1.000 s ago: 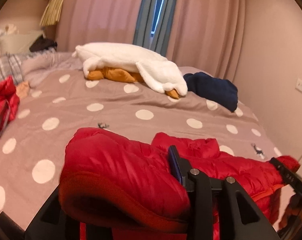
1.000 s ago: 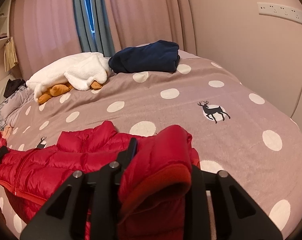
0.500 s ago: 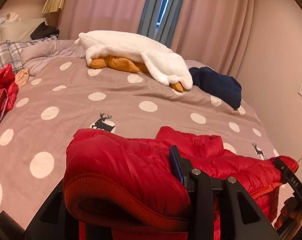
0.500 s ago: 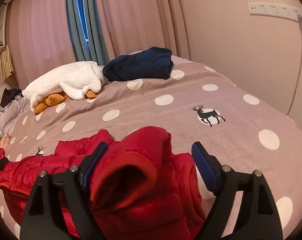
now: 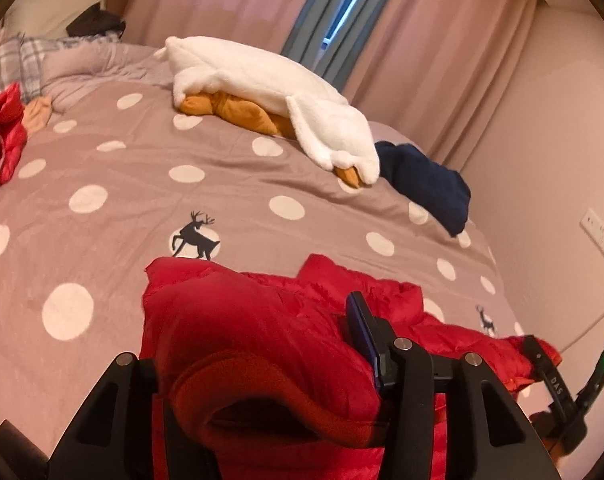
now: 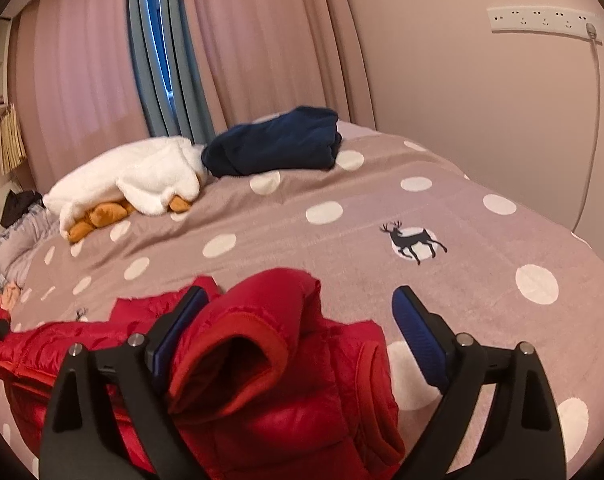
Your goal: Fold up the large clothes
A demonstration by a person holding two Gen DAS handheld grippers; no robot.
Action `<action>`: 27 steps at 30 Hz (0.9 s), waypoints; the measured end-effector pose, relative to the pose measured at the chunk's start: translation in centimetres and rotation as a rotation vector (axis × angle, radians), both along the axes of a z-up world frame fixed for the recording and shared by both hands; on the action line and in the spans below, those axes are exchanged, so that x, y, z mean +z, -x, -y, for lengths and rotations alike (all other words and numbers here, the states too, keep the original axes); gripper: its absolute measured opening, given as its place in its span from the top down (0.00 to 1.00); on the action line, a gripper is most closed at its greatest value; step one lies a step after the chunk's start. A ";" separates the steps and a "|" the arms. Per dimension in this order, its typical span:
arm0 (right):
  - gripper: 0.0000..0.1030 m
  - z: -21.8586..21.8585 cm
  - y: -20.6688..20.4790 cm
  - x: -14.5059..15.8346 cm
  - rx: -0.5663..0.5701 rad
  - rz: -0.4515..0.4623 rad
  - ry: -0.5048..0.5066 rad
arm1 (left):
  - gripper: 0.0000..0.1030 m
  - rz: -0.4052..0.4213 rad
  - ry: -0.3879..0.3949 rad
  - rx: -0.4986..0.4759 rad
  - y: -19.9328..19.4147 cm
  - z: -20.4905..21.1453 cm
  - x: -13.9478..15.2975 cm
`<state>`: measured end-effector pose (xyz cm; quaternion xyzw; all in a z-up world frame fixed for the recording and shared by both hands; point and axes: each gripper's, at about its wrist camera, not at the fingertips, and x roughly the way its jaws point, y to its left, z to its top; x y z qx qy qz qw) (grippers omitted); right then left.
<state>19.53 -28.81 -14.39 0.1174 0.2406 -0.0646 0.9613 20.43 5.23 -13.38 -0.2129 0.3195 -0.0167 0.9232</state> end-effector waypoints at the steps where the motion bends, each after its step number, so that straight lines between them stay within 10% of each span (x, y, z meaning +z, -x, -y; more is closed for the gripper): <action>1: 0.04 0.1 0.0 0.1 -0.003 0.009 -0.007 | 0.53 0.002 0.004 0.008 0.0 -0.1 0.1; 10: 0.02 1.0 0.4 0.5 -0.034 0.041 -0.062 | 0.10 0.171 -0.111 0.213 2.7 -1.1 2.1; 27: 0.00 1.5 1.4 1.5 -0.073 0.090 -0.022 | 0.10 0.176 -0.210 0.253 2.9 -1.2 1.6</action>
